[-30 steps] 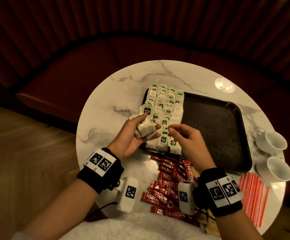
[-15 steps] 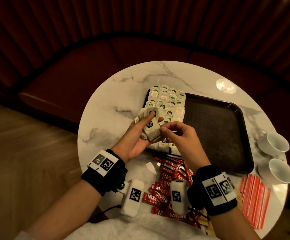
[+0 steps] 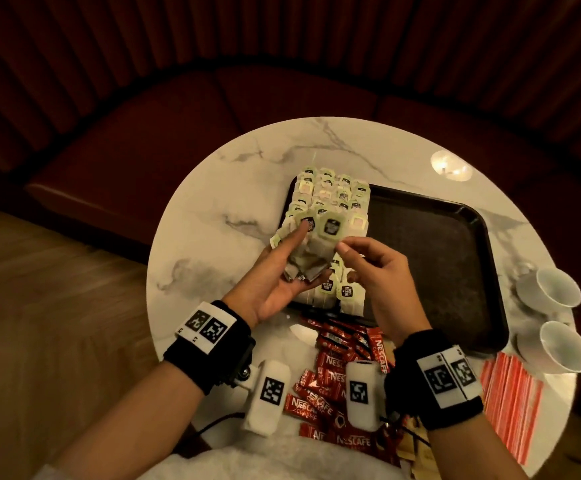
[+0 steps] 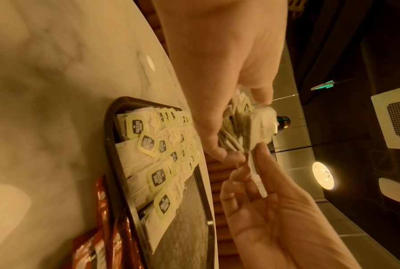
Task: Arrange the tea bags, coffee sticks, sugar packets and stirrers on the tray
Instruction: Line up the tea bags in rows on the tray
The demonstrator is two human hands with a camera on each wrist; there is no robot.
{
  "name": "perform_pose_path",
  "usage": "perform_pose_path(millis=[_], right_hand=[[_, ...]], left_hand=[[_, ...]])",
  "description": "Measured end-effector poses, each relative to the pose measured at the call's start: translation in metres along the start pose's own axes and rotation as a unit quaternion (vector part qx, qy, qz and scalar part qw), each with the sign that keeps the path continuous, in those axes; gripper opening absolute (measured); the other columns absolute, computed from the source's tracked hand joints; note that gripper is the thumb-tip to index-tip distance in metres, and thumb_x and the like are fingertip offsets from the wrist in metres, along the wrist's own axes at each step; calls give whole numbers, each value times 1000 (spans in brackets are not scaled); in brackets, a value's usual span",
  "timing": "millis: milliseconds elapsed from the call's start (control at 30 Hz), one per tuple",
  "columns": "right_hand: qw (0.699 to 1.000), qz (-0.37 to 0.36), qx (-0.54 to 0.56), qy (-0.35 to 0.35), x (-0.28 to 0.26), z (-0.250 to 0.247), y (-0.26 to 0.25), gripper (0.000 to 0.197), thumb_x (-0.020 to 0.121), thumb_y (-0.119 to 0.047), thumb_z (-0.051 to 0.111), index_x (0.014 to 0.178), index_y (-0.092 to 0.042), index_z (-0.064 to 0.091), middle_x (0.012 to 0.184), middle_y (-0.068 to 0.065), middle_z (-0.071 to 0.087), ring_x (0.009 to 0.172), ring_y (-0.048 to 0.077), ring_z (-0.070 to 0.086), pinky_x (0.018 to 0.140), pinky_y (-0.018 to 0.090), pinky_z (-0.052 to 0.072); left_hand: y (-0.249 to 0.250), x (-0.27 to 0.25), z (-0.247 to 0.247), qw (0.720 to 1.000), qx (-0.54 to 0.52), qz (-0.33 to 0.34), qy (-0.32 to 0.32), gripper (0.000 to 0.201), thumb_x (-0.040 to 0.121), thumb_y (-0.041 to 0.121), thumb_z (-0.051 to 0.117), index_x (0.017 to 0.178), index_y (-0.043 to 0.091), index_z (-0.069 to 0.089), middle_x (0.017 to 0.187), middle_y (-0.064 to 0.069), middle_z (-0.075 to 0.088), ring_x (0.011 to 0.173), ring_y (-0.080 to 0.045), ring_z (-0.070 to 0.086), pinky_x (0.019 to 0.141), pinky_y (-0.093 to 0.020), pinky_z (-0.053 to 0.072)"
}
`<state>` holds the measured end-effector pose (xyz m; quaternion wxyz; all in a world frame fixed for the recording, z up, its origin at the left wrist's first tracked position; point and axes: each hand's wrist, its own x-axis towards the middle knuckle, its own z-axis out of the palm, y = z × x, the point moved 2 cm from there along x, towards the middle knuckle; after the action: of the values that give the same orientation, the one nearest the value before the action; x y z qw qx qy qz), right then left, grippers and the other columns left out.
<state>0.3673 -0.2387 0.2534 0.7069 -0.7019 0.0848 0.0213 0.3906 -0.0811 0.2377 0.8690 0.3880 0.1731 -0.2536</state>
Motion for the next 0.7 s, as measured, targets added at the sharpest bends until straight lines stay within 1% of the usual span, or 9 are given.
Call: perform_pose_path(millis=[67, 133, 200, 267, 367, 467, 533, 633, 700], right_hand=[[1000, 10, 24, 0, 7, -7, 0, 9, 88, -22, 67, 96, -20, 72, 95, -3, 72, 84, 6, 62, 70, 23, 48], [998, 19, 58, -3, 17, -12, 0, 14, 86, -24, 67, 99, -19, 71, 96, -1, 72, 85, 10, 61, 69, 25, 48], [997, 24, 72, 5, 29, -21, 1, 15, 89, -21, 65, 102, -16, 69, 94, 0, 71, 82, 10, 61, 67, 22, 50], [997, 39, 65, 33, 48, -36, 4, 13, 93, -16, 62, 105, -13, 68, 92, 0, 71, 77, 8, 63, 63, 19, 52], [991, 71, 7, 110, 87, -67, 14, 8, 96, -14, 60, 101, -15, 67, 88, 0, 69, 71, 7, 63, 57, 15, 52], [979, 78, -93, 162, 136, -96, 29, 8, 96, -12, 60, 101, -10, 66, 79, -1, 63, 67, 8, 55, 55, 16, 47], [972, 90, -151, 158, 165, -106, 39, 11, 96, -14, 61, 103, -9, 67, 76, -1, 61, 69, 11, 54, 58, 20, 43], [964, 111, -197, 139, 197, -113, 54, 10, 95, -13, 63, 102, -8, 68, 71, 1, 59, 64, 12, 52, 58, 22, 42], [959, 125, -219, 126, 212, -114, 63, 12, 93, -14, 65, 102, -8, 69, 72, 1, 60, 63, 11, 52, 58, 23, 43]], left_hand=[[2, 3, -2, 1000, -3, 0, 12, 45, 78, 26, 70, 119, 9, 64, 114, -17, 68, 91, -23, 69, 69, -37, 58], [5, 7, -1, 1000, 1, -3, 12, 50, 75, 19, 71, 122, 5, 61, 106, -16, 69, 85, -21, 71, 66, -35, 59], [7, 10, 0, 1000, -3, -6, 14, 53, 73, 16, 71, 123, 1, 58, 100, -15, 70, 81, -21, 72, 63, -35, 60], [8, 14, -1, 1000, -13, -8, 17, 58, 73, 14, 70, 126, -3, 55, 101, -18, 70, 80, -22, 73, 61, -35, 60], [11, 17, -4, 1000, -3, -15, 22, 61, 75, 13, 70, 130, -5, 53, 115, -26, 65, 82, -24, 73, 60, -35, 59], [15, 20, -8, 999, 9, -14, 33, 54, 78, 12, 67, 128, -4, 55, 116, -26, 66, 82, -25, 73, 59, -35, 59], [19, 23, -12, 999, 16, -9, 46, 49, 79, 12, 67, 125, -1, 56, 114, -24, 67, 84, -25, 73, 59, -35, 60], [24, 28, -18, 997, 26, -2, 70, 56, 76, 13, 69, 128, -2, 52, 114, -23, 68, 91, -27, 72, 61, -36, 60], [25, 32, -20, 996, 30, -4, 81, 58, 78, 12, 69, 131, -3, 49, 113, -22, 69, 93, -28, 72, 61, -36, 60]])
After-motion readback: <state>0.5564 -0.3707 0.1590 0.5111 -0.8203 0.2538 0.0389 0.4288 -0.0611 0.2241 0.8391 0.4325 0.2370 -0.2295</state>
